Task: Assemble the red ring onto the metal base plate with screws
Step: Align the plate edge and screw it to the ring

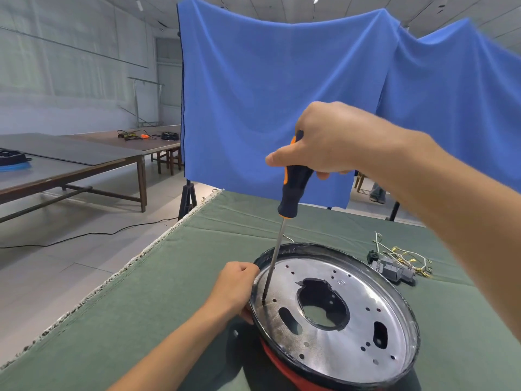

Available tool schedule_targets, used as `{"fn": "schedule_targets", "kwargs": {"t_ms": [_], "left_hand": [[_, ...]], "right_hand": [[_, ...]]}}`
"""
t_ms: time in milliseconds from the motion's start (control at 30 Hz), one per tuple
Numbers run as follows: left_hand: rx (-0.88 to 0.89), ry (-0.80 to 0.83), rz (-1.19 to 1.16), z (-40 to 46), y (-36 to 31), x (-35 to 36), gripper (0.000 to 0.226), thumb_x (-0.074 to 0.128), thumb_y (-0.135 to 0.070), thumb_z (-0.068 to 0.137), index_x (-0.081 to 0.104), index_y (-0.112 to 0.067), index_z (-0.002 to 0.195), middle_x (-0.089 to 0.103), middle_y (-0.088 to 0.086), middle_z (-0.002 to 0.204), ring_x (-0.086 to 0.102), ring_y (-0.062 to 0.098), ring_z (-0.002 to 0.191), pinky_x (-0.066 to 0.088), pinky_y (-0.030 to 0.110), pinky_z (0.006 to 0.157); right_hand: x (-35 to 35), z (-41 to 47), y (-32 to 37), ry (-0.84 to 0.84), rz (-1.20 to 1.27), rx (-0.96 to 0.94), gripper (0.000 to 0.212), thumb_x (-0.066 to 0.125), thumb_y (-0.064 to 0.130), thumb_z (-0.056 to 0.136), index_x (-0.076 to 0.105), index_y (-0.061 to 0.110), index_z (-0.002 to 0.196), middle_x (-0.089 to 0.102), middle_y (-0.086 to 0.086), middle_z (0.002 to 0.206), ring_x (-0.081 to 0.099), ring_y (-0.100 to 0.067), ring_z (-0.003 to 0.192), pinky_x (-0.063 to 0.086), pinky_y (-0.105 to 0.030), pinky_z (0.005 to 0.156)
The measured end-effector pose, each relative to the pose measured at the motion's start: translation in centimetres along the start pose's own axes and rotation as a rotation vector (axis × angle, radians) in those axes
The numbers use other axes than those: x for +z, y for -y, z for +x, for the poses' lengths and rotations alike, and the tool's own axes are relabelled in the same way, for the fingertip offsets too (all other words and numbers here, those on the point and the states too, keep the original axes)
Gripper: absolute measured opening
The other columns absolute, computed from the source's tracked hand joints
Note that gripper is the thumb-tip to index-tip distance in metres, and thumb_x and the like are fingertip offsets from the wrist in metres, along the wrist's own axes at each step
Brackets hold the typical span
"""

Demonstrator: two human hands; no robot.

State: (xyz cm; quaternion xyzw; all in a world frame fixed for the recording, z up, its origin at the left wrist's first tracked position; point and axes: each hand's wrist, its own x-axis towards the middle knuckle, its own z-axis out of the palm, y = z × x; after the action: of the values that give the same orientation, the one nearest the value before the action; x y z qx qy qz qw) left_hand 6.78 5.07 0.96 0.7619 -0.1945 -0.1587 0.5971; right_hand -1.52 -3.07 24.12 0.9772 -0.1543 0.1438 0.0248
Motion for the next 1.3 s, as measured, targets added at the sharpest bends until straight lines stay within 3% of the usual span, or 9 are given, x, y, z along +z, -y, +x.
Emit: {"fn": "schedule_targets", "kwargs": {"t_ms": [167,267,367,533,633,733,1000,1200,1300], "left_hand": [[-0.005,-0.007,-0.004,-0.1,0.0,0.0,0.042,0.043,-0.007,0.092,0.036,-0.015,0.052,0.036,-0.009,0.033,0.038,0.004,0.026,0.031,0.015,0.028],[-0.003,-0.005,-0.008,-0.1,0.0,0.1,0.040,0.044,-0.007,0.092,0.037,-0.014,0.053,0.035,-0.009,0.033,0.038,0.004,0.027,0.031,0.014,0.028],[-0.013,-0.008,-0.019,0.0,0.1,0.1,0.040,0.044,-0.007,0.092,0.039,-0.014,0.053,0.037,-0.008,0.034,0.039,0.004,0.028,0.032,0.015,0.029],[-0.017,-0.002,-0.021,0.1,0.3,0.0,0.037,0.044,-0.010,0.093,0.041,-0.014,0.056,0.038,-0.010,0.034,0.040,0.003,0.028,0.033,0.014,0.029],[-0.022,-0.002,-0.018,-0.1,0.2,0.1,0.041,0.045,-0.010,0.093,0.040,-0.015,0.053,0.038,-0.010,0.034,0.041,0.003,0.029,0.033,0.014,0.030],[-0.032,-0.010,-0.021,-0.1,0.1,0.0,0.043,0.044,-0.010,0.093,0.038,-0.016,0.051,0.039,-0.009,0.034,0.042,0.006,0.029,0.034,0.016,0.030],[-0.181,0.136,0.002,-0.3,0.1,-0.5,0.015,0.052,-0.023,0.089,0.059,-0.010,0.087,0.058,0.012,0.081,0.058,0.022,0.058,0.053,0.034,0.044],[-0.292,0.224,0.048,0.2,-0.5,-1.4,0.030,0.048,-0.033,0.088,0.062,-0.007,0.093,0.059,0.011,0.073,0.055,0.019,0.049,0.053,0.031,0.045],[-0.333,0.305,0.201,-0.2,-0.7,-1.8,0.026,0.047,-0.027,0.087,0.058,-0.004,0.085,0.060,0.007,0.053,0.056,0.021,0.048,0.055,0.031,0.046]], "right_hand": [[-0.4,-0.3,-0.1,0.148,0.197,-0.018,0.024,0.061,0.037,0.087,0.062,0.013,0.091,0.070,0.004,0.062,0.063,-0.008,0.041,0.042,-0.016,0.037],[-0.3,-0.2,-0.4,0.043,0.063,-0.020,0.031,0.062,0.044,0.084,0.060,0.016,0.071,0.062,0.006,0.045,0.044,-0.006,0.025,0.031,-0.017,0.039],[0.1,0.1,-0.5,-0.044,-0.008,0.014,0.043,0.057,0.053,0.083,0.055,0.015,0.061,0.063,0.004,0.047,0.049,-0.008,0.033,0.033,-0.021,0.046],[-0.3,-0.3,-0.4,0.130,0.224,-0.015,0.024,0.064,0.035,0.085,0.060,0.012,0.087,0.070,0.002,0.059,0.061,-0.008,0.040,0.041,-0.013,0.035],[-0.4,-0.3,-0.7,0.040,0.088,-0.003,0.033,0.066,0.044,0.082,0.060,0.013,0.073,0.047,0.007,0.029,0.038,-0.006,0.021,0.028,-0.013,0.031],[0.3,0.1,-0.4,-0.081,0.011,0.000,0.042,0.064,0.049,0.077,0.054,0.016,0.054,0.055,0.008,0.035,0.041,-0.006,0.027,0.028,-0.020,0.043],[1.5,0.1,-1.9,-0.239,0.277,0.068,0.031,0.065,0.042,0.070,0.055,0.014,0.061,0.065,0.000,0.051,0.058,-0.014,0.040,0.042,-0.024,0.047],[1.6,0.9,-5.3,-0.613,0.406,0.144,0.036,0.060,0.037,0.066,0.049,0.002,0.064,0.067,-0.018,0.069,0.068,-0.033,0.066,0.057,-0.046,0.058],[4.5,0.7,-7.2,-0.641,0.662,0.202,0.038,0.066,0.034,0.073,0.050,0.000,0.073,0.066,-0.012,0.061,0.065,-0.020,0.046,0.048,-0.027,0.037]]}}
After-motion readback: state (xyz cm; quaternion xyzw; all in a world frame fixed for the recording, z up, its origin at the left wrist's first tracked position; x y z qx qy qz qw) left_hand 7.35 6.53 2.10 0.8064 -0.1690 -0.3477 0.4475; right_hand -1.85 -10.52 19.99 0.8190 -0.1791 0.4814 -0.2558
